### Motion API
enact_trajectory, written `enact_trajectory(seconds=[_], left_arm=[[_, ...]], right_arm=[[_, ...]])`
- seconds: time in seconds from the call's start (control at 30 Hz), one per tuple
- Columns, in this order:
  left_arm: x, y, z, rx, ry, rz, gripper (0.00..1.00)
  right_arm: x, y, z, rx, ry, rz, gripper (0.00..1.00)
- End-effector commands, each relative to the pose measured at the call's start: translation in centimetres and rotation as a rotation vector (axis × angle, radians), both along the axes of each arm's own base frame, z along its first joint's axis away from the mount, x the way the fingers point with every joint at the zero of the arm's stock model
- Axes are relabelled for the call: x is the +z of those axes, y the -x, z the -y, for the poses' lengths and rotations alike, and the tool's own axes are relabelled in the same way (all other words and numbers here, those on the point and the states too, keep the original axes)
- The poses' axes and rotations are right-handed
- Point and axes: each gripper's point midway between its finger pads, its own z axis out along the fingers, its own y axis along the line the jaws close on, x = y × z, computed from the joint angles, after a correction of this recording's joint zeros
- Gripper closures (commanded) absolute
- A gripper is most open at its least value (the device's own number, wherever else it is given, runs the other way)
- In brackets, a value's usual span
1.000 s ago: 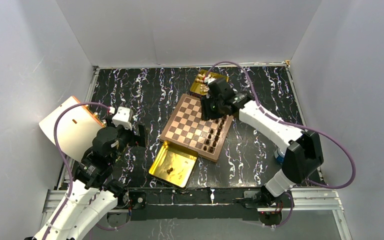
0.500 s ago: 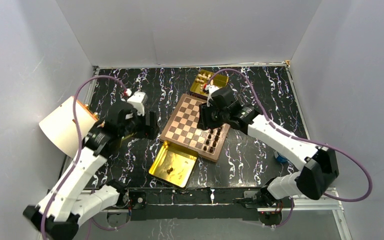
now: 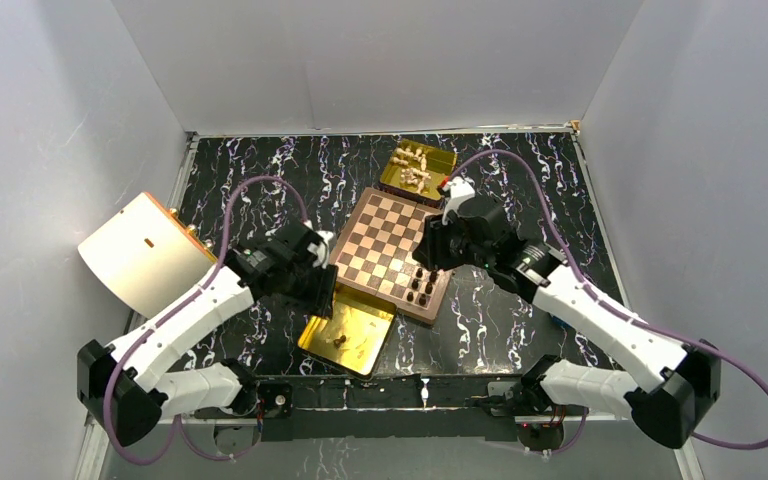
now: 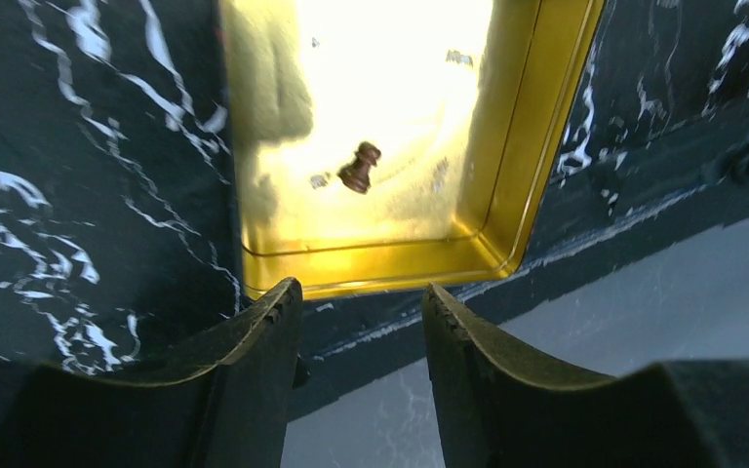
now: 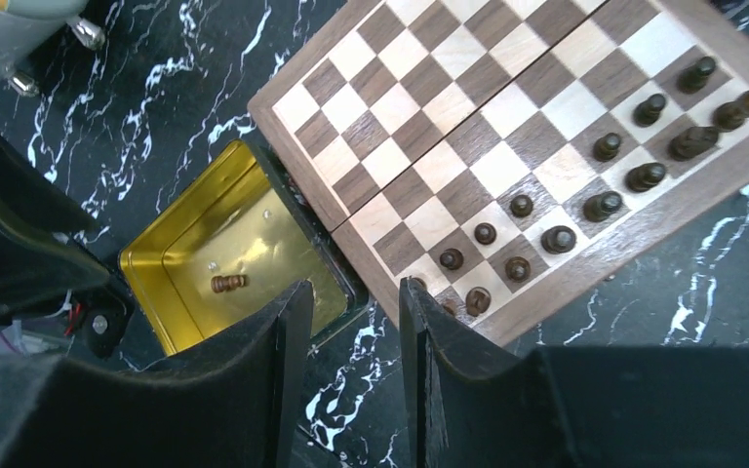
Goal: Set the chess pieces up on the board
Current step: Pick up the chess piece from the storage box.
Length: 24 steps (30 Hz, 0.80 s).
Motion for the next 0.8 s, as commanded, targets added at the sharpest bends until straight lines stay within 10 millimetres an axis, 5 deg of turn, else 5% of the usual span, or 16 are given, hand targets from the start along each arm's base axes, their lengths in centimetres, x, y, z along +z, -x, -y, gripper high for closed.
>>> enact_trajectory(seconds=[0.0,0.4,0.77], left_arm=[[-2.3,2.2,1.3,0.015,-0.039,-0.040,0.55],[-7.0,1.5,3.3,-0.055,-0.152,-0.023,0.64],[-10.1,2.3,2.9,-0.087,-0.203,-0.072,0.71]], right_arm=[[3.5,-1.0,1.4,-0.068,-0.061,0.147,0.54],[4.4,-0.3,2.3,-0.084,-0.091,0.178,0.54],[5.4,-0.4,3.4,-0.128,-0.106,0.229,0.54]])
